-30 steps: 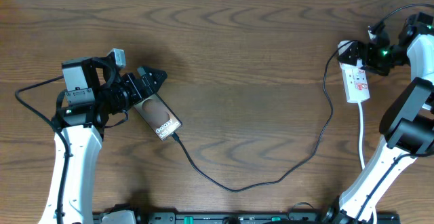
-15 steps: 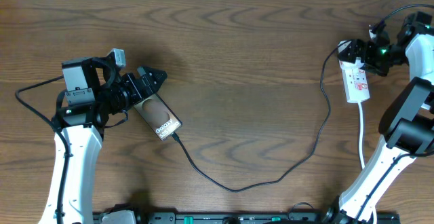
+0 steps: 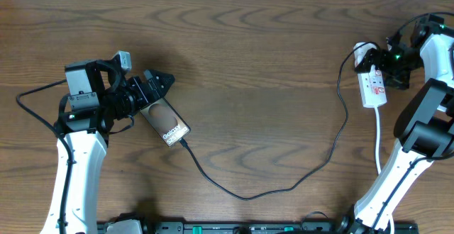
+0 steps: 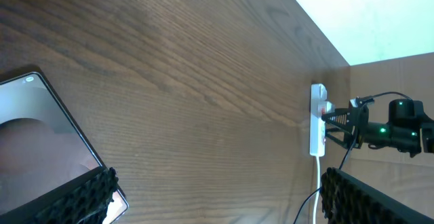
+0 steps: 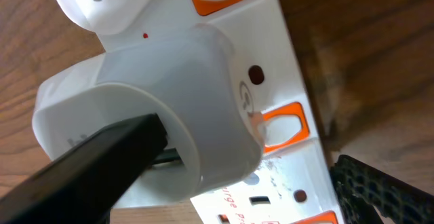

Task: Plug charger to phone and switch on socket

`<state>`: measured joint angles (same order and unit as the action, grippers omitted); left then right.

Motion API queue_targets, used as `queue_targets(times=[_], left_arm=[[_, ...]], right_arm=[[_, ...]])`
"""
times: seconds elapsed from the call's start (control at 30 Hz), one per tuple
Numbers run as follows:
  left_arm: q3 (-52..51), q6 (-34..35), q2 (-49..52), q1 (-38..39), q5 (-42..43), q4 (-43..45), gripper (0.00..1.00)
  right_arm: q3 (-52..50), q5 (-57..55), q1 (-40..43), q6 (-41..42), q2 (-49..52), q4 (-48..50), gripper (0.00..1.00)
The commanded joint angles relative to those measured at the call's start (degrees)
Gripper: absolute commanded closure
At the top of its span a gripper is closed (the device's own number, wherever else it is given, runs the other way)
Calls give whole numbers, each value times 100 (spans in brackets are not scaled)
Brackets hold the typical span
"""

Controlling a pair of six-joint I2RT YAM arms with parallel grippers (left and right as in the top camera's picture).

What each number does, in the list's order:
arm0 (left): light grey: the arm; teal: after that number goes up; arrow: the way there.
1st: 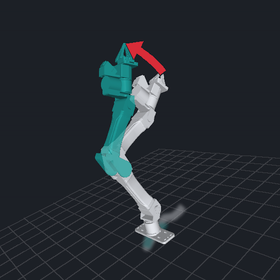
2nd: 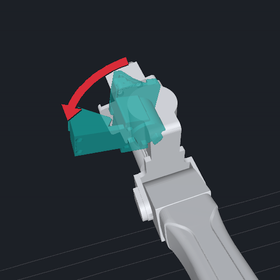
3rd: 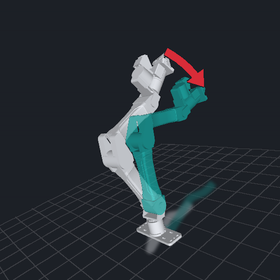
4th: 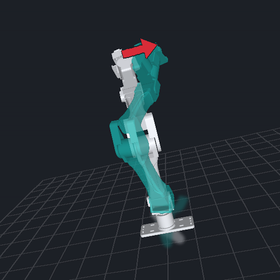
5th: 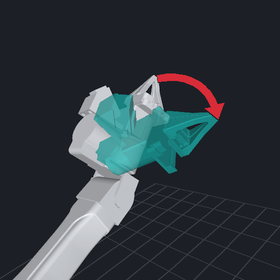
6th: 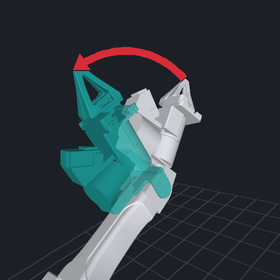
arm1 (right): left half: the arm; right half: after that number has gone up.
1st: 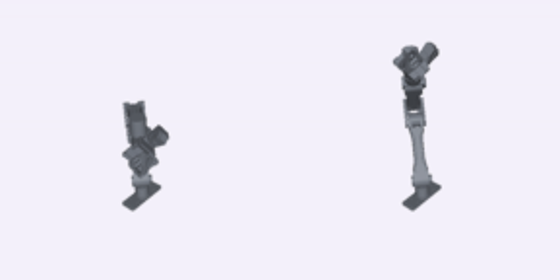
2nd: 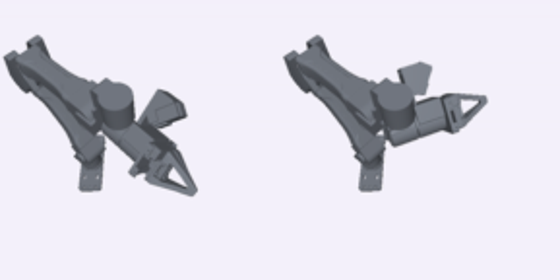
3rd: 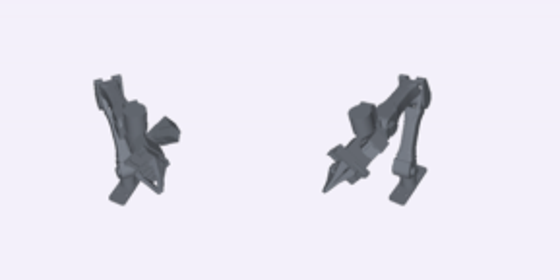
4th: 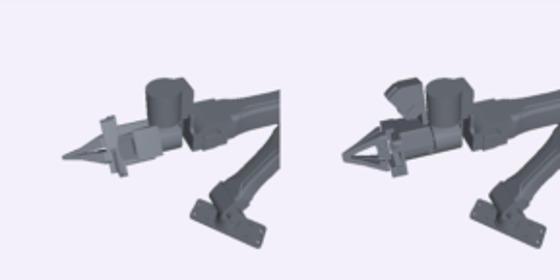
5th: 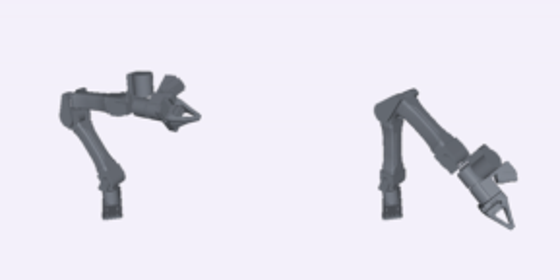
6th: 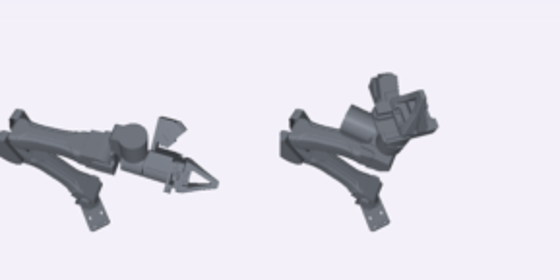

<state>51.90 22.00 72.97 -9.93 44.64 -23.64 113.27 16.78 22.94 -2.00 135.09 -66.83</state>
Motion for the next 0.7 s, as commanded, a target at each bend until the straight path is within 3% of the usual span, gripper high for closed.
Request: queue_targets(times=[0.0,0.37,0.67], left_arm=[[160,-120,39,15,-28,-11,2],[160,-120,39,15,-31,-9,2],[160,-120,39,15,-31,-9,2]], right_arm=[[282,-321,44,107,90,-7,1],[481,393,11,-748,90,-31,1],[481,850,-66,-966,90,-101,1]])
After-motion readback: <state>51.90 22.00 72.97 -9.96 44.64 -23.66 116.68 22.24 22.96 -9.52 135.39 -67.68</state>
